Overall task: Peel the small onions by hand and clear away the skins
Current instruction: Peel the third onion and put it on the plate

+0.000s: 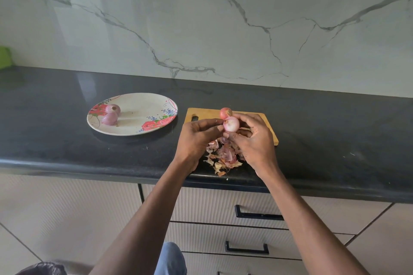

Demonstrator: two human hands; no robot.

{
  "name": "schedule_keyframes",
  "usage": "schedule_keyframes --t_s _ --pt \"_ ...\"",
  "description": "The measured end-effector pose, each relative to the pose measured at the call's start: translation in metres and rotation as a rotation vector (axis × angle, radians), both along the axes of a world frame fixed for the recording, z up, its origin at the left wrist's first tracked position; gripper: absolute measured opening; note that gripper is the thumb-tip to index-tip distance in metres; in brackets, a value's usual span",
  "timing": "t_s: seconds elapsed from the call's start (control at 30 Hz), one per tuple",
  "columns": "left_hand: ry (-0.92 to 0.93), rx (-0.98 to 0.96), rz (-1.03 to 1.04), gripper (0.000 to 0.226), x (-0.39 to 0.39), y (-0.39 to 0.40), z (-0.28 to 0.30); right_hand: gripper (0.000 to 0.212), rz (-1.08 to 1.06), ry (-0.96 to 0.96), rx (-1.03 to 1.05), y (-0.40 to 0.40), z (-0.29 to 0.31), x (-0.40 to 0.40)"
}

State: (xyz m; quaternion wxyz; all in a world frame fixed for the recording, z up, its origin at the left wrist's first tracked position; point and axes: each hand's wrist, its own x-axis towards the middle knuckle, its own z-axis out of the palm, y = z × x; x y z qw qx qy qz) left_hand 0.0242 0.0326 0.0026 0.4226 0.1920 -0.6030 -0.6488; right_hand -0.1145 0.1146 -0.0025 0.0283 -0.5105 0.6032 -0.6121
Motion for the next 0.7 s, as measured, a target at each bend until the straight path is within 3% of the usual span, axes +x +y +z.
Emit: schedule_keyframes --t_s 0.43,0.7 --pt "0.056 0.051 -0.012 0.015 -0.0002 0.0002 -0.0010 0.048 0.007 0.101 -0.063 0.0008 -0.0015 0.0021" --pt "0.007 -0.040 0.083 0.013 0.0006 0.0018 -0.0013 0.045 -0.049 0.223 -0.043 -0.0020 -0.0060 0.0036"
